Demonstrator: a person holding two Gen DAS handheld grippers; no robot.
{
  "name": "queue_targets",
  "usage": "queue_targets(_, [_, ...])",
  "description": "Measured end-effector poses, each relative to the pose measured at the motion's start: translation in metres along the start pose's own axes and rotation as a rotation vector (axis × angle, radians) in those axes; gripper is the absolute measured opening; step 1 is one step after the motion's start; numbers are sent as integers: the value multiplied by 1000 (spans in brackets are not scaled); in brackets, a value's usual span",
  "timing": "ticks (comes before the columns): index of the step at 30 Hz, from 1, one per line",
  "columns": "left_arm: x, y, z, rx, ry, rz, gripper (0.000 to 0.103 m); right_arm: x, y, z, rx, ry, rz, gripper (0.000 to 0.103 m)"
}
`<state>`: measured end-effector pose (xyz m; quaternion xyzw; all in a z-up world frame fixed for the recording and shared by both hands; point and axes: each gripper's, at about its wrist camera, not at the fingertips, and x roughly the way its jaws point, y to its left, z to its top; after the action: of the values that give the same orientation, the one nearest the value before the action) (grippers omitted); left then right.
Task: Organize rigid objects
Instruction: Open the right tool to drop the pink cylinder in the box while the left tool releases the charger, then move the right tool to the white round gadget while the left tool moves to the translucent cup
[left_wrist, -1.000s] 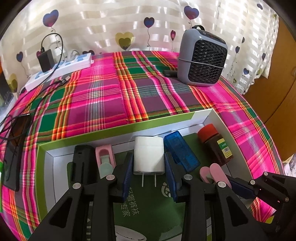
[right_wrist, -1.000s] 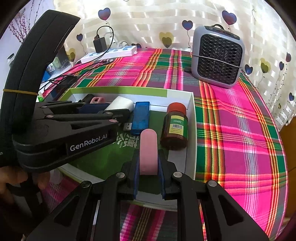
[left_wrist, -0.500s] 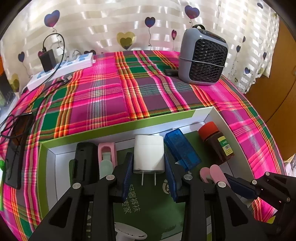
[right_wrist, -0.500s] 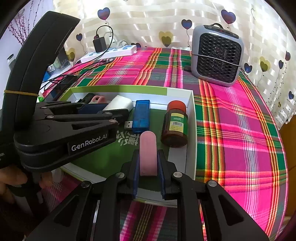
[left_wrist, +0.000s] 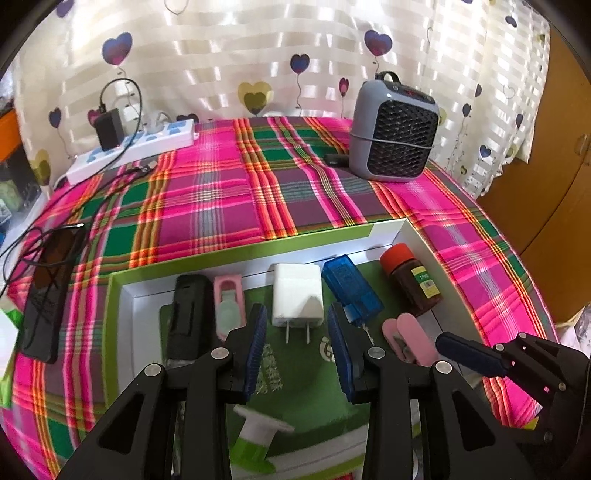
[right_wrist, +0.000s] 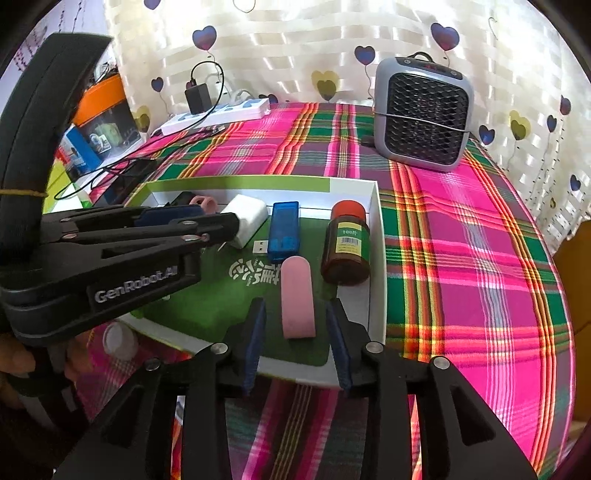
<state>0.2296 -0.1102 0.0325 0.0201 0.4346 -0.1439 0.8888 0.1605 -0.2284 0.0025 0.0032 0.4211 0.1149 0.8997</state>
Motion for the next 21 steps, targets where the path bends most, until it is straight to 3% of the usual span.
queue_targets(21, [-67, 16, -47, -46, -84, -6, 33, -33, 22, -17, 26, -75, -10, 36])
